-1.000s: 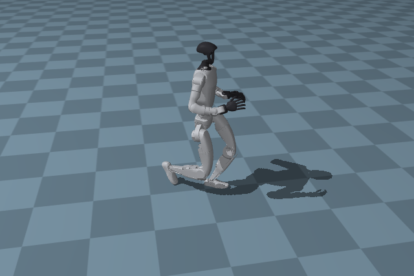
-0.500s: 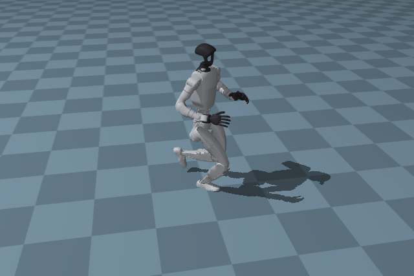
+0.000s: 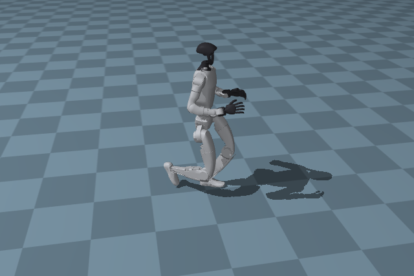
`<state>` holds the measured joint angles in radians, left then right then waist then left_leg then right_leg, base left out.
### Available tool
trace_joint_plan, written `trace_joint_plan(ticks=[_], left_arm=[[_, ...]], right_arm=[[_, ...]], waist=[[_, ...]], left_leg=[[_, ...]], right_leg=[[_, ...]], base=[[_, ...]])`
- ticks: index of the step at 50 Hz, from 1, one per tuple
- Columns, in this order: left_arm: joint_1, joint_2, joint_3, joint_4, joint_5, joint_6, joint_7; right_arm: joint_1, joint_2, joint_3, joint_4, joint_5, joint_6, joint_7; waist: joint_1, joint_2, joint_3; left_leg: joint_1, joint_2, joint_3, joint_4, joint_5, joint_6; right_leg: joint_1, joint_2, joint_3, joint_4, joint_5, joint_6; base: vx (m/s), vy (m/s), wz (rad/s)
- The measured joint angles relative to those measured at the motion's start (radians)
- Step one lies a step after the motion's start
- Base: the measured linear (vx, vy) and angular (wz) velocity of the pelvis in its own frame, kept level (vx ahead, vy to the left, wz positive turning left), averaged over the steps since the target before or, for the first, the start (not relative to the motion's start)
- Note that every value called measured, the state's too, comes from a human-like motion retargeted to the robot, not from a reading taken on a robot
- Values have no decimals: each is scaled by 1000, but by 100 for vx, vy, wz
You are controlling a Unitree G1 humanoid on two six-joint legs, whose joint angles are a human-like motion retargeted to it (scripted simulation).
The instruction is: Run
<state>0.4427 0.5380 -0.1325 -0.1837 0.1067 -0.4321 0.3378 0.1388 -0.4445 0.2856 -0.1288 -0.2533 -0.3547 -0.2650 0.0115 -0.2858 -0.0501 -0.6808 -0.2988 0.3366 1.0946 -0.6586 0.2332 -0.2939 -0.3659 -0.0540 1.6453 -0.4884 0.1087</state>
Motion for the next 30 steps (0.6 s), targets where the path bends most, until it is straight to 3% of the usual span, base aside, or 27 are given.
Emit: trace_joint_plan(ticks=[4, 7, 8, 10, 13, 15, 17, 19, 22, 25, 28, 30], left_arm=[[-240, 19, -28, 30, 101, 32, 105], [-368, 13, -45, 25, 116, 44, 152], [-391, 9, -47, 16, 112, 41, 160], [-414, -1, -54, -2, 95, 23, 166], [-398, -13, -88, -24, 60, -30, 139], [-374, -8, -118, -36, 44, -53, 106], [-344, -6, -144, -36, 35, -54, 71], [-299, -8, -167, -14, 36, -38, 41], [-233, -6, -172, 55, 47, 21, -5], [-174, 8, -129, 115, 47, 73, -39], [-42, 35, -55, 85, 5, 59, -65], [40, 42, -9, 65, -28, 39, -79]], right_arm=[[60, 20, -6, 158, -67, 35, 15], [140, -8, -16, 201, -51, 29, 27], [171, -23, -23, 194, -35, 23, 32], [232, -47, -40, 173, -2, 13, 42], [320, -59, -76, 134, 44, -1, 65], [355, -55, -103, 100, 77, -6, 77], [342, -49, -110, 66, 92, -6, 68], [300, -47, -107, 35, 82, -5, 51], [149, -52, -107, -2, 29, 26, 3], [-105, -48, -104, -13, -46, 83, -69], [-220, -38, -99, -78, -14, 73, -105], [-223, -29, -85, -129, 26, 46, -102]], waist=[[-61, 31, 63], [-128, 77, 58], [-145, 105, 52], [-175, 168, 34], [-192, 252, -14], [-170, 309, -42], [-138, 338, -46], [-98, 340, -33], [-14, 324, 17], [91, 299, 61], [141, 206, 58], [158, 133, 38]], left_leg=[[116, 30, -51, 103, -177, 29], [279, 22, -77, 15, -182, 19], [345, 37, -88, -27, -162, -8], [463, 94, -110, -92, -78, -94], [540, 204, -142, -89, 185, -243], [525, 295, -162, 15, 343, -307], [501, 374, -167, 176, 401, -304], [472, 437, -161, 357, 379, -258], [360, 517, -176, 630, 245, -151], [121, 554, -199, 756, 91, -50], [-28, 427, -139, 548, 26, -37], [-65, 314, -79, 276, 40, -77]], right_leg=[[-202, 12, 50, 190, -122, -104], [-375, 51, 66, 157, -204, -141], [-413, 83, 51, 98, -218, -145], [-462, 166, 3, -75, -230, -141], [-484, 322, -47, -424, -195, -98], [-479, 430, -72, -612, -153, -79], [-468, 487, -88, -628, -146, -101], [-453, 510, -88, -528, -194, -154], [-391, 529, -77, -368, -331, -250], [-305, 543, -49, -370, -384, -277], [-141, 445, -7, -417, -346, -184], [-39, 356, 7, -466, -207, -78]], base=[[-4, -1, -22], [2, 5, -16], [8, 2, -42], [11, -6, -45], [6, -12, -32], [-3, -10, -33], [-6, -6, -25], [-5, -4, -19], [-4, -4, -7], [-6, -3, -8], [7, 5, 74], [10, 8, 104]])
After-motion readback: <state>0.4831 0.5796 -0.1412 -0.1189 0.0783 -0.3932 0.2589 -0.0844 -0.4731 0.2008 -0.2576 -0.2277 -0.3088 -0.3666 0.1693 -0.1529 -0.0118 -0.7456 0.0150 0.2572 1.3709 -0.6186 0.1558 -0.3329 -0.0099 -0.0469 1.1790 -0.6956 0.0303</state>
